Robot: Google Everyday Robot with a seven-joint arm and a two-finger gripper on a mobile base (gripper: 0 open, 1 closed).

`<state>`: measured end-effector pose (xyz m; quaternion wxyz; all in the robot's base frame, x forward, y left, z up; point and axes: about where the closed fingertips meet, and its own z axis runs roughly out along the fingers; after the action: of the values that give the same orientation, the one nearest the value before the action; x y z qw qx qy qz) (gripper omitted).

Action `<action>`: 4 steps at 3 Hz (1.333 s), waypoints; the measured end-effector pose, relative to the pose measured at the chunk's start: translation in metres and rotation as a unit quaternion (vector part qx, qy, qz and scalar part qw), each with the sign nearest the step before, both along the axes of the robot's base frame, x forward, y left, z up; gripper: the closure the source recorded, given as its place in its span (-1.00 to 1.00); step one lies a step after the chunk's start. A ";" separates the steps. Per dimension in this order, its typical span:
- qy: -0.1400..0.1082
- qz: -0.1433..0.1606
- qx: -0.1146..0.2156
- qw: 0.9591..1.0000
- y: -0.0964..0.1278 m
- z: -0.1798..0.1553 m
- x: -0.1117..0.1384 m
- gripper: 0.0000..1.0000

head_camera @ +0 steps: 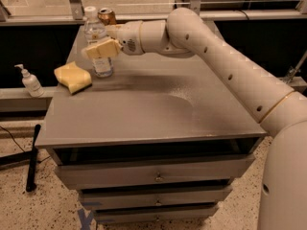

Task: Move blue plastic bottle near sponge

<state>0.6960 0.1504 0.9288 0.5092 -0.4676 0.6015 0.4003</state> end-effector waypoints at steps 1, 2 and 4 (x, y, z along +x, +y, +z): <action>0.000 0.000 0.000 1.000 0.000 0.000 0.000 -1.00; 0.005 -0.024 0.012 1.000 -0.024 0.000 0.006 -1.00; -0.037 -0.150 0.031 0.988 -0.191 0.032 0.036 -1.00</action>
Offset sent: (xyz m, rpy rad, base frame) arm 0.0181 -0.0729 0.0004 0.0631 0.0256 -0.1363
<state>0.7318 -0.0406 0.9610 0.5993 -0.3706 0.6329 0.3208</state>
